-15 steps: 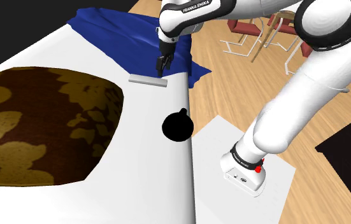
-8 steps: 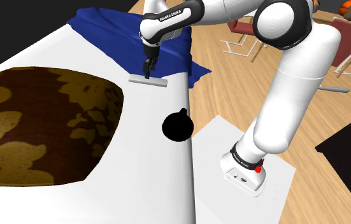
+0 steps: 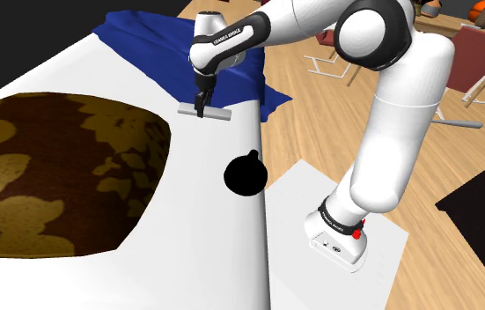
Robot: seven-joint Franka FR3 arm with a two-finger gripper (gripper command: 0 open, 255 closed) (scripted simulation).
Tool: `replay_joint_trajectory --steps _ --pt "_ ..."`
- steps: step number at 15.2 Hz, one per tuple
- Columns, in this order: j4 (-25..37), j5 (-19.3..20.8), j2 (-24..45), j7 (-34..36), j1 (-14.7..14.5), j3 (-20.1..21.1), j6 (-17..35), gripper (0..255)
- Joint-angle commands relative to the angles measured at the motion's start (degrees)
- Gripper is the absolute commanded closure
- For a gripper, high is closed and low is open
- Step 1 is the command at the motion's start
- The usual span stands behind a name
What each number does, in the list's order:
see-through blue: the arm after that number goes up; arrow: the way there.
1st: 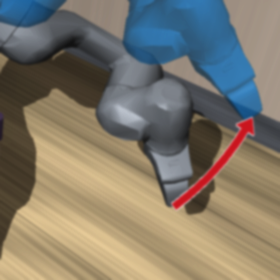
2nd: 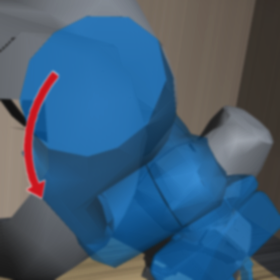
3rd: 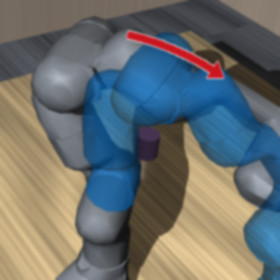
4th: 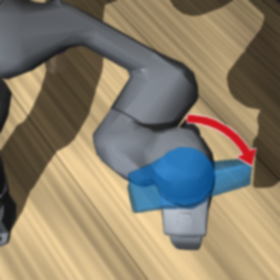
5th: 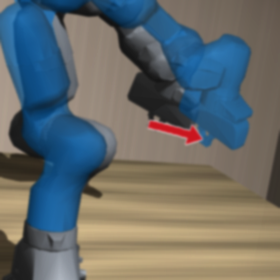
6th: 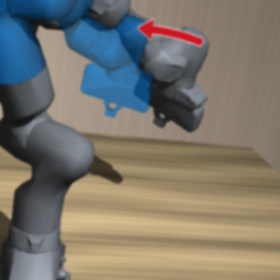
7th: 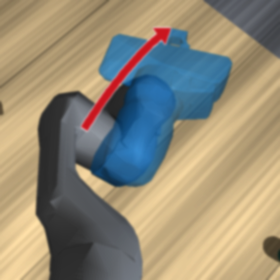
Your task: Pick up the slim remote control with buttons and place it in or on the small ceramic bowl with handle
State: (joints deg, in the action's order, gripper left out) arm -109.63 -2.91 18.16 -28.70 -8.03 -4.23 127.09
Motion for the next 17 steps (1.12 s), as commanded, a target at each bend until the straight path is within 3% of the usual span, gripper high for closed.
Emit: replay_joint_trajectory --steps 1,8,9,17 --pt "-0.1 0.0 0.3 0.0 0.0 0.0 0.5 0" --pt "-0.1 0.0 0.3 0.0 0.0 0.0 0.5 0" --pt "-0.1 0.0 0.3 0.0 0.0 0.0 0.5 255" --pt "-0.1 0.0 0.4 0.0 0.0 0.0 0.5 255"
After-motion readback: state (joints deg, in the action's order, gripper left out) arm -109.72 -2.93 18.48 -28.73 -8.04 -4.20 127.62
